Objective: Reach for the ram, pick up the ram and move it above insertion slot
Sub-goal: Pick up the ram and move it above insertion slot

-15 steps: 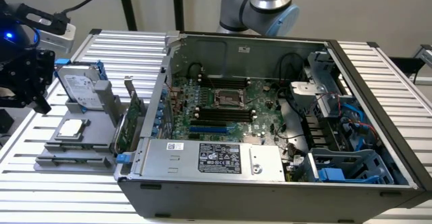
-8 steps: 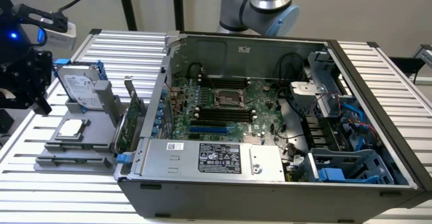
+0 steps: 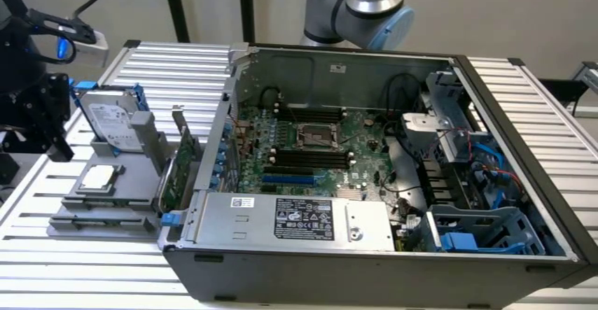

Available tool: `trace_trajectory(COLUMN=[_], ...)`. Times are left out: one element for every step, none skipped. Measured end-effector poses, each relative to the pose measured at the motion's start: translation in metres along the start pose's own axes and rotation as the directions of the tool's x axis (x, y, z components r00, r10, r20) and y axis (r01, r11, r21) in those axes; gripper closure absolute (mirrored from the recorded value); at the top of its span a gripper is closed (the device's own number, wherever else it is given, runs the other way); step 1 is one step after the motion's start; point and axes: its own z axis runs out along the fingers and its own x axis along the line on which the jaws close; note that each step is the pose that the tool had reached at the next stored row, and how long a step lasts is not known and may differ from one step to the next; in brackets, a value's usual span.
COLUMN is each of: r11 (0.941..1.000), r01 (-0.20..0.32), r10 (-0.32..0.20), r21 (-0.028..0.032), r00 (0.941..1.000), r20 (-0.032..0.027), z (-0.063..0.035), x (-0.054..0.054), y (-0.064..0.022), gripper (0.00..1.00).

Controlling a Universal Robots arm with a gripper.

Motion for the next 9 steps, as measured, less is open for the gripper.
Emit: trace_trajectory(r11=[1.0,0.9999,0.9998,0.9998,0.9998,0.9999,0.9999,0.9999,1.0], r01=[0.009,0.015,0.017,0.017,0.017,0.016,0.014,0.012,0.009], r10=[-0.009,-0.015,-0.017,-0.017,-0.017,-0.016,-0.014,-0.012,-0.009], r21=[0.0016,0.0035,0.0045,0.0046,0.0045,0.0045,0.0046,0.0046,0.0046], r00=[1.0,0.9999,0.9999,0.9999,0.9999,0.9999,0.9999,0.9999,1.0], r20=[-0.0004,-0.0006,-0.0005,-0.0003,-0.0003,-0.0002,-0.0002,-0.0001,0.0001], z=[0.0007,0.0014,0.0018,0.0018,0.0019,0.0019,0.002,0.002,0.002], x=[-0.0003,-0.0007,-0.0009,-0.0009,-0.0009,-0.0009,-0.001,-0.001,-0.001], y=[-0.0001,-0.0001,-0.0002,-0.0002,-0.0002,-0.0002,-0.0001,-0.0001,-0.0001], gripper=[0.89,0.89,0.89,0.89,0.89,0.89,0.88,0.88,0.82])
